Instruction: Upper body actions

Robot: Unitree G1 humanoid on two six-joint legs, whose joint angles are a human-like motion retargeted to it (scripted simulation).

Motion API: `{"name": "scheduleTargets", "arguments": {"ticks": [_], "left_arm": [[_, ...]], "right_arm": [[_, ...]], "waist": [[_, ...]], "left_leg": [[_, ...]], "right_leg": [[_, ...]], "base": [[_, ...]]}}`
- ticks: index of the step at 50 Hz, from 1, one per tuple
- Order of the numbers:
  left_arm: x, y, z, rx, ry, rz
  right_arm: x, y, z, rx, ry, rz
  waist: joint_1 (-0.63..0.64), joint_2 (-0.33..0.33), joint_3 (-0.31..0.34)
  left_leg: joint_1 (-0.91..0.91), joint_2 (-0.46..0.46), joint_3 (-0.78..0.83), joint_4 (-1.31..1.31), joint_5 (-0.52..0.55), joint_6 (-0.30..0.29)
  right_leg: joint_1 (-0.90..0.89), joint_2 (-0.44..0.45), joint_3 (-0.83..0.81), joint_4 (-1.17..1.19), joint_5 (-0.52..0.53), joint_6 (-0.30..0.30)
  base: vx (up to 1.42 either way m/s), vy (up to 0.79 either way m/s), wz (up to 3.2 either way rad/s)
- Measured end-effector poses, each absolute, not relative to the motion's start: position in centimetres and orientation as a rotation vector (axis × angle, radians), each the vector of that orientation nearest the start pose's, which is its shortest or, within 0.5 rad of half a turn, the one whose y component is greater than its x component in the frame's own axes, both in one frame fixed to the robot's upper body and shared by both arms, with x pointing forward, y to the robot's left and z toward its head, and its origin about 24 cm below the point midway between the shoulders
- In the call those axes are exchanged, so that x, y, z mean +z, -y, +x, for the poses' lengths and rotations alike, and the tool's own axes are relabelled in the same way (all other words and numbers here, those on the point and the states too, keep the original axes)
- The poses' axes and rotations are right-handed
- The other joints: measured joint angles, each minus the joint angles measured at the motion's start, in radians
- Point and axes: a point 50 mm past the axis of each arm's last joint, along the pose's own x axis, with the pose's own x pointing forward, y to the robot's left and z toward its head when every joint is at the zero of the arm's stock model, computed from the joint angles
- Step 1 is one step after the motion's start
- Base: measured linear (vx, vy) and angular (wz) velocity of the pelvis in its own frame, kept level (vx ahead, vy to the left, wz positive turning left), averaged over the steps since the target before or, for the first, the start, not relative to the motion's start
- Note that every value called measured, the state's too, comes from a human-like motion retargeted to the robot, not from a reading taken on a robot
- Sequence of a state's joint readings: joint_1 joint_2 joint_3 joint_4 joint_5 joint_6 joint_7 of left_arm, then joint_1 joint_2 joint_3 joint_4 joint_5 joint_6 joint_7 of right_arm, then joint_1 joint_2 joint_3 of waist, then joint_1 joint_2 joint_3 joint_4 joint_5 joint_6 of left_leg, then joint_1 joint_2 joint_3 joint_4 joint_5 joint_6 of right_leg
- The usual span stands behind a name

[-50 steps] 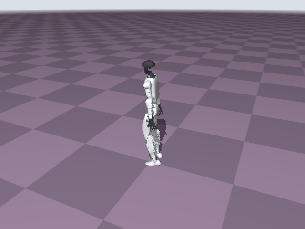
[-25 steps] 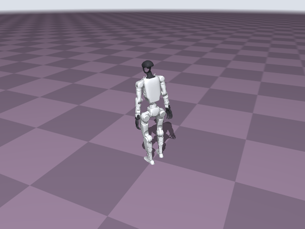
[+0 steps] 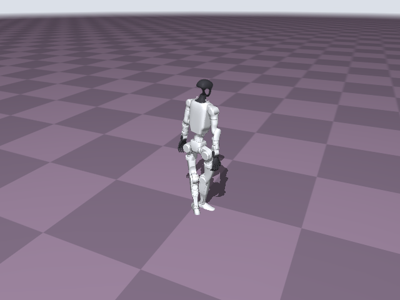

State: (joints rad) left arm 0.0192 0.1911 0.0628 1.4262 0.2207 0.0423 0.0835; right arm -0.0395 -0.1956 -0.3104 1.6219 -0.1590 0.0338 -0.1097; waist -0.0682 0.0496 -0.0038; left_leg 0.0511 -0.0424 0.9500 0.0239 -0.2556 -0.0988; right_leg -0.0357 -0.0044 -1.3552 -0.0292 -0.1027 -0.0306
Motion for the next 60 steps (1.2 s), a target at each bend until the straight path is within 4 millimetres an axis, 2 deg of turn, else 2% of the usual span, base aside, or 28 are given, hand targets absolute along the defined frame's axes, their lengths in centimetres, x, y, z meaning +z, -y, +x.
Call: {"name": "scheduleTargets", "arguments": {"ticks": [3, 6, 10, 13, 15, 16, 18, 20, 22, 25, 27, 29, 31, 33, 35, 39, 40, 41, 42, 43, 45, 47, 49, 52, 54, 56, 60], "left_arm": [[-17.0, -23.5, 5.2, 0.112, -1.406, 0.357], [-16.9, -22.8, 7.1, 0.089, -1.349, 0.353], [-17.0, -20.8, 8.5, 0.041, -1.286, 0.321], [-17.1, -20.3, 8.1, -0.007, -1.275, 0.327], [-17.3, -20.3, 6.8, -0.007, -1.300, 0.339], [-17.4, -20.4, 6.0, 0.004, -1.322, 0.336], [-17.6, -20.7, 4.2, 0.032, -1.374, 0.319], [-17.7, -21.1, 2.1, 0.065, -1.446, 0.287], [-17.7, -21.3, -0.1, 0.096, -1.538, 0.243], [-17.6, -20.8, -3.3, 0.135, -1.680, 0.168], [-17.5, -20.2, -4.6, 0.154, -1.738, 0.128], [-17.5, -19.7, -5.4, 0.157, -1.767, 0.096], [-17.5, -19.2, -5.6, 0.142, -1.767, 0.084], [-17.6, -19.1, -5.4, 0.116, -1.754, 0.094], [-17.7, -19.3, -4.8, 0.089, -1.734, 0.120], [-17.8, -20.0, -2.3, 0.064, -1.669, 0.171], [-17.9, -20.1, -1.6, 0.064, -1.650, 0.174], [-17.9, -20.1, -0.6, 0.068, -1.621, 0.171], [-17.9, -20.1, 0.3, 0.071, -1.593, 0.168], [-17.9, -20.0, 1.0, 0.071, -1.568, 0.163], [-18.0, -19.8, 2.3, 0.067, -1.529, 0.149], [-17.9, -19.6, 3.9, 0.076, -1.480, 0.128], [-17.7, -19.8, 5.2, 0.085, -1.440, 0.127], [-17.4, -20.4, 6.9, 0.097, -1.391, 0.145], [-17.2, -21.0, 7.3, 0.112, -1.375, 0.155], [-17.1, -21.8, 7.3, 0.138, -1.373, 0.156], [-17.1, -23.4, 4.9, 0.190, -1.453, 0.155]], "right_arm": [[-17.1, 22.8, -1.2, -0.443, -1.659, 0.021], [-17.0, 21.8, -3.7, -0.495, -1.719, 0.136], [-16.8, 20.7, -6.9, -0.534, -1.795, 0.197], [-16.5, 20.3, -8.7, -0.506, -1.870, 0.149], [-16.3, 20.4, -9.1, -0.447, -1.909, 0.085], [-16.4, 20.5, -8.8, -0.404, -1.912, 0.042], [-16.6, 20.8, -7.4, -0.302, -1.889, -0.050], [-17.0, 21.0, -5.0, -0.188, -1.823, -0.144], [-17.5, 21.3, -1.8, -0.073, -1.724, -0.234], [-17.6, 21.2, 3.6, 0.071, -1.542, -0.348], [-17.3, 20.8, 7.0, 0.142, -1.414, -0.391], [-16.7, 20.1, 10.3, 0.209, -1.285, -0.421], [-16.0, 19.4, 12.8, 0.260, -1.180, -0.442], [-15.5, 18.8, 14.3, 0.291, -1.108, -0.455], [-15.3, 18.4, 14.9, 0.297, -1.066, -0.458], [-15.7, 19.0, 13.6, 0.246, -1.103, -0.438], [-15.9, 19.2, 13.0, 0.231, -1.129, -0.432], [-16.3, 19.7, 11.9, 0.208, -1.184, -0.422], [-16.6, 20.2, 10.6, 0.185, -1.240, -0.413], [-16.9, 20.8, 9.3, 0.160, -1.300, -0.404], [-17.1, 21.8, 7.2, 0.118, -1.402, -0.392], [-17.2, 22.7, 3.8, 0.046, -1.555, -0.373], [-17.2, 23.1, 1.5, -0.043, -1.643, -0.344], [-16.9, 23.5, -1.0, -0.167, -1.710, -0.286], [-16.9, 23.3, -1.8, -0.182, -1.724, -0.255], [-17.1, 22.9, -1.6, -0.145, -1.714, -0.247], [-17.5, 21.9, -0.2, -0.039, -1.650, -0.292]], "waist": [[-0.021, 0.017, 0.007], [-0.047, 0.048, -0.009], [-0.064, 0.068, -0.031], [-0.052, 0.061, -0.068], [-0.030, 0.033, -0.098], [-0.010, 0.007, -0.104], [0.029, -0.054, -0.100], [0.051, -0.107, -0.083], [0.073, -0.128, -0.072], [0.111, -0.121, -0.054], [0.125, -0.119, -0.033], [0.136, -0.118, -0.010], [0.139, -0.109, 0.005], [0.138, -0.097, 0.006], [0.142, -0.092, 0.003], [0.163, -0.088, 0.020], [0.173, -0.089, 0.027], [0.188, -0.082, 0.033], [0.194, -0.076, 0.035], [0.182, -0.073, 0.027], [0.135, -0.060, 0.004], [0.107, -0.046, -0.019], [0.099, -0.051, -0.017], [0.116, -0.061, -0.005], [0.105, -0.068, 0.002], [0.087, -0.074, 0.013], [0.031, -0.071, 0.013]], "left_leg": [[0.017, 0.019, 0.006, 0.023, 0.009, -0.020], [0.030, 0.037, -0.002, 0.028, 0.022, -0.034], [0.056, 0.051, -0.034, 0.033, 0.063, -0.039], [0.071, 0.058, -0.047, 0.053, 0.138, -0.031], [0.079, 0.057, -0.026, 0.085, 0.212, -0.011], [0.083, 0.051, -0.011, 0.112, 0.252, 0.021], [0.087, 0.037, 0.000, 0.185, 0.307, 0.103], [0.077, 0.034, -0.041, 0.284, 0.322, 0.153], [0.049, 0.048, -0.101, 0.366, 0.306, 0.103], [-0.072, 0.015, -0.341, 0.445, 0.280, 0.039], [-0.094, 0.038, -0.359, 0.451, 0.271, 0.062], [-0.106, 0.066, -0.364, 0.428, 0.260, 0.112], [-0.142, 0.071, -0.444, 0.394, 0.244, 0.144], [-0.196, 0.062, -0.574, 0.366, 0.234, 0.146], [-0.254, 0.032, -0.732, 0.341, 0.222, 0.142], [-0.300, -0.067, -1.084, 0.229, 0.226, 0.116], [-0.298, -0.086, -1.150, 0.195, 0.233, 0.110], [-0.288, -0.087, -1.167, 0.145, 0.284, 0.090], [-0.279, -0.085, -1.162, 0.104, 0.325, 0.082], [-0.271, -0.076, -1.112, 0.082, 0.347, 0.101], [-0.259, -0.041, -1.000, 0.100, 0.303, 0.103], [-0.248, -0.005, -0.882, 0.090, 0.297, 0.109], [-0.238, -0.017, -0.902, 0.081, 0.294, 0.116], [-0.193, -0.013, -0.805, 0.041, 0.288, 0.143], [-0.165, -0.013, -0.757, 0.015, 0.278, 0.154], [-0.143, -0.005, -0.706, -0.001, 0.266, 0.160], [-0.118, 0.016, -0.596, -0.028, 0.242, 0.171]], "right_leg": [[0.017, -0.002, 0.045, 0.023, 0.003, -0.040], [0.032, -0.004, 0.045, 0.041, -0.013, -0.027], [0.053, -0.006, 0.110, 0.046, -0.040, -0.010], [0.059, -0.015, 0.140, 0.039, -0.052, 0.014], [0.055, -0.034, 0.181, 0.028, -0.054, 0.020], [0.055, -0.051, 0.210, 0.021, -0.054, 0.018], [0.058, -0.097, 0.277, 0.012, -0.050, 0.016], [0.067, -0.142, 0.335, 0.007, -0.043, 0.011], [0.064, -0.153, 0.399, 0.004, -0.037, -0.003], [0.052, -0.137, 0.504, 0.000, -0.023, -0.028], [0.051, -0.137, 0.565, -0.003, -0.008, -0.039], [0.055, -0.135, 0.624, -0.010, 0.011, -0.048], [0.061, -0.126, 0.666, -0.023, 0.034, -0.053], [0.065, -0.111, 0.683, -0.040, 0.055, -0.055], [0.064, -0.102, 0.707, -0.045, 0.067, -0.056], [0.069, -0.101, 0.784, -0.023, 0.074, -0.052], [0.075, -0.100, 0.800, -0.019, 0.074, -0.052], [0.080, -0.091, 0.832, -0.011, 0.074, -0.052], [0.085, -0.086, 0.854, -0.003, 0.073, -0.051], [0.087, -0.088, 0.857, 0.003, 0.072, -0.046], [0.083, -0.090, 0.834, 0.010, 0.070, -0.036], [0.070, -0.086, 0.863, 0.030, 0.068, -0.026], [0.056, -0.098, 0.907, 0.057, 0.067, -0.018], [0.026, -0.098, 0.991, 0.105, 0.063, -0.019], [0.003, -0.088, 1.039, 0.129, 0.061, -0.028], [-0.019, -0.078, 1.099, 0.145, 0.059, -0.035], [-0.072, -0.046, 1.201, 0.163, 0.018, -0.040]], "base": [[0.05, -0.12, -0.47], [0.08, -0.19, 0.20], [0.12, -0.22, 0.43], [0.20, -0.23, -0.12], [0.22, -0.29, -0.90], [0.17, -0.29, -1.53], [0.12, -0.24, -1.96], [0.10, -0.26, -2.04], [0.11, -0.17, -2.27], [0.08, -0.10, -2.49], [0.06, -0.04, -2.29], [0.10, -0.01, -2.28], [0.15, 0.01, -2.00], [0.19, 0.01, -1.60], [0.20, 0.01, -1.42], [0.17, 0.02, -1.19], [0.18, 0.04, -1.36], [0.20, 0.08, -1.40], [0.24, 0.14, -1.08], [0.22, 0.19, -0.35], [0.21, 0.22, 0.21], [0.23, 0.16, -0.50], [0.17, 0.14, -0.92], [0.10, 0.09, -1.43], [0.02, 0.04, -1.50], [-0.04, 0.02, -1.74], [-0.14, -0.03, -1.92]]}}
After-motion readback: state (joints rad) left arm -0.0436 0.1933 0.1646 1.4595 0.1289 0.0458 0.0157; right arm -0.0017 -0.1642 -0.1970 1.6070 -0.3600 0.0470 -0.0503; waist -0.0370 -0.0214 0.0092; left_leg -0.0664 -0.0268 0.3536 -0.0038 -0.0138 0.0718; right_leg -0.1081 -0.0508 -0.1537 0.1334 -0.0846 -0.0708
